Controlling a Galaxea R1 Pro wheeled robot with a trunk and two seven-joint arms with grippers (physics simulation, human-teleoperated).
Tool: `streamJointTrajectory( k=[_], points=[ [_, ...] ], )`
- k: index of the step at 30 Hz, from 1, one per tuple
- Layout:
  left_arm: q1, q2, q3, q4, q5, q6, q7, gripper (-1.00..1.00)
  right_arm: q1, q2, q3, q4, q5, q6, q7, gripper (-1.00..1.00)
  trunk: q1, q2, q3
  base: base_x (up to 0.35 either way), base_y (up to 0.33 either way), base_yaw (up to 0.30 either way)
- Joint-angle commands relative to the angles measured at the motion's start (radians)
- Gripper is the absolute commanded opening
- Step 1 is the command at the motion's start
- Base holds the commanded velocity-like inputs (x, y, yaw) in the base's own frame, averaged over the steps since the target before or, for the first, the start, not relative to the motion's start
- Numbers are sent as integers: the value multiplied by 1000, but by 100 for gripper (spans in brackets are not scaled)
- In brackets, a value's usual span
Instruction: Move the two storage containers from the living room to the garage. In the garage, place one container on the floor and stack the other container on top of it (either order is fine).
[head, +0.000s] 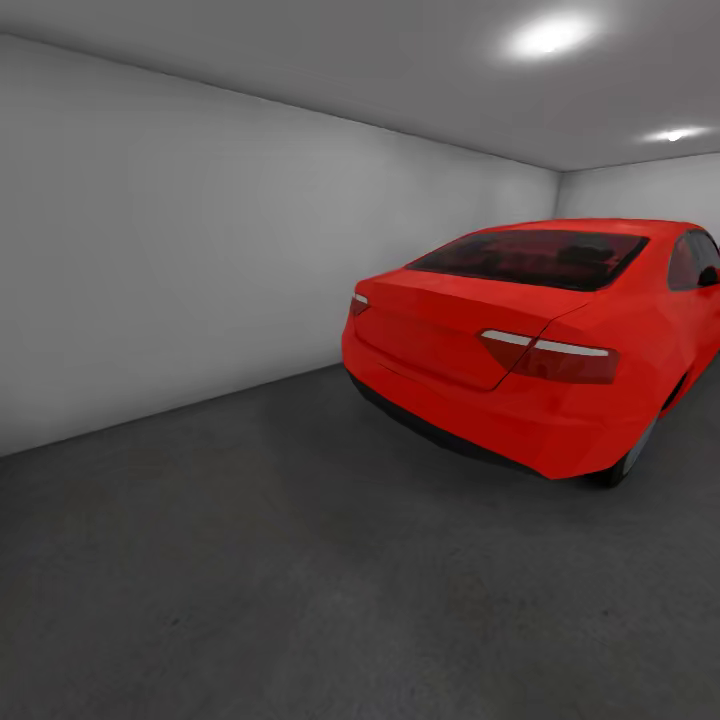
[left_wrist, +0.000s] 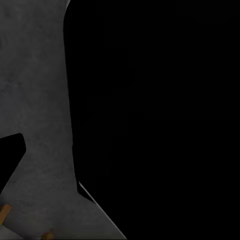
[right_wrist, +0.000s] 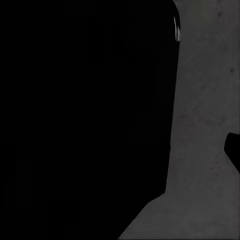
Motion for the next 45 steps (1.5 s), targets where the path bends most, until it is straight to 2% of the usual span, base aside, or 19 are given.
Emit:
streamJointTrajectory(
  k=[1,25,29,45],
  points=[
    [-6,6,0,-6,4,-6,2,100,0,-6,-2,-1,-2,-5,-4,100,0,0,0,0,0,0],
    [-7,7,-1,-8,4,-16,2,100,0,-6,-2,-1,-2,-5,-3,100,0,0,0,0,0,-3],
    [-7,5,-7,-9,1,-34,-3,100,0,-6,-2,-2,-4,-4,7,100,0,0,0,0,0,-170],
    [-7,6,-11,-9,-2,-42,-4,100,0,-7,-10,-1,-5,-3,12,100,0,0,0,0,0,-271]
  ],
)
